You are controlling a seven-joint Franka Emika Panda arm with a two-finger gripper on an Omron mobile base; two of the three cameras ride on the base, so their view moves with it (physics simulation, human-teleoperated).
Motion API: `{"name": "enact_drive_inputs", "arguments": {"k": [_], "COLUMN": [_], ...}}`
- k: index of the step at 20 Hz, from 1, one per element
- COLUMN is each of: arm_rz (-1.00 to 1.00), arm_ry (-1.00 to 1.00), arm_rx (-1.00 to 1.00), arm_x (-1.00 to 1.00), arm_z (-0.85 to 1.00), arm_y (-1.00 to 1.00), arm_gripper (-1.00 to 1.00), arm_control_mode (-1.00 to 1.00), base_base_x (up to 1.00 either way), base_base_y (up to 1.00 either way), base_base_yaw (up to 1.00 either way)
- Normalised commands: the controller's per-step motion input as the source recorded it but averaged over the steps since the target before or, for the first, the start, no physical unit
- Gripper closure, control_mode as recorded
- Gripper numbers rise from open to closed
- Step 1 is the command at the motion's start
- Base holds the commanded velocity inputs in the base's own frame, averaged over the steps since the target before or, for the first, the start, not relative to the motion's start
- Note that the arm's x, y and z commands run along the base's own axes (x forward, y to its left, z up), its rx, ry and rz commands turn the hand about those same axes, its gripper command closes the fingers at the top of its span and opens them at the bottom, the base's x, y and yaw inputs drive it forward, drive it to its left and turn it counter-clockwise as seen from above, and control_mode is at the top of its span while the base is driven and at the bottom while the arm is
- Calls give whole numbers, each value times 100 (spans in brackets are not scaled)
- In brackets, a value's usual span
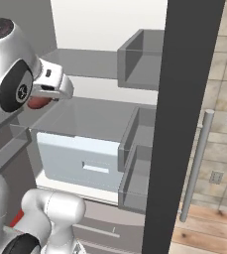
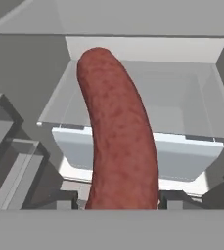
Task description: Retrieve the sausage and cheese from the fridge and place them on the cutting board on the counter.
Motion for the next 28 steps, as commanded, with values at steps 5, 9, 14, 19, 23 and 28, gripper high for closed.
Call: {"name": "enact_drive_inputs", "arguments": {"k": [5,9,14,19,23,28], "arm_rz": [13,7,0,0,0,0], "arm_ry": [0,-2,0,-1,-3,-2], "arm_rx": [-11,-12,-2,0,0,0], "arm_x": [-99,-86,-65,-60,-52,-28], "arm_z": [-1,0,0,-2,0,0], "arm_y": [10,3,0,0,0,0], "arm_gripper": [100,100,100,100,100,100], "arm_control_mode": [-100,-100,-100,-100,-100,100], "base_base_x": [0,0,0,0,0,-7], "base_base_y": [0,0,0,0,0,0], "base_base_yaw": [0,0,0,0,0,0]}}
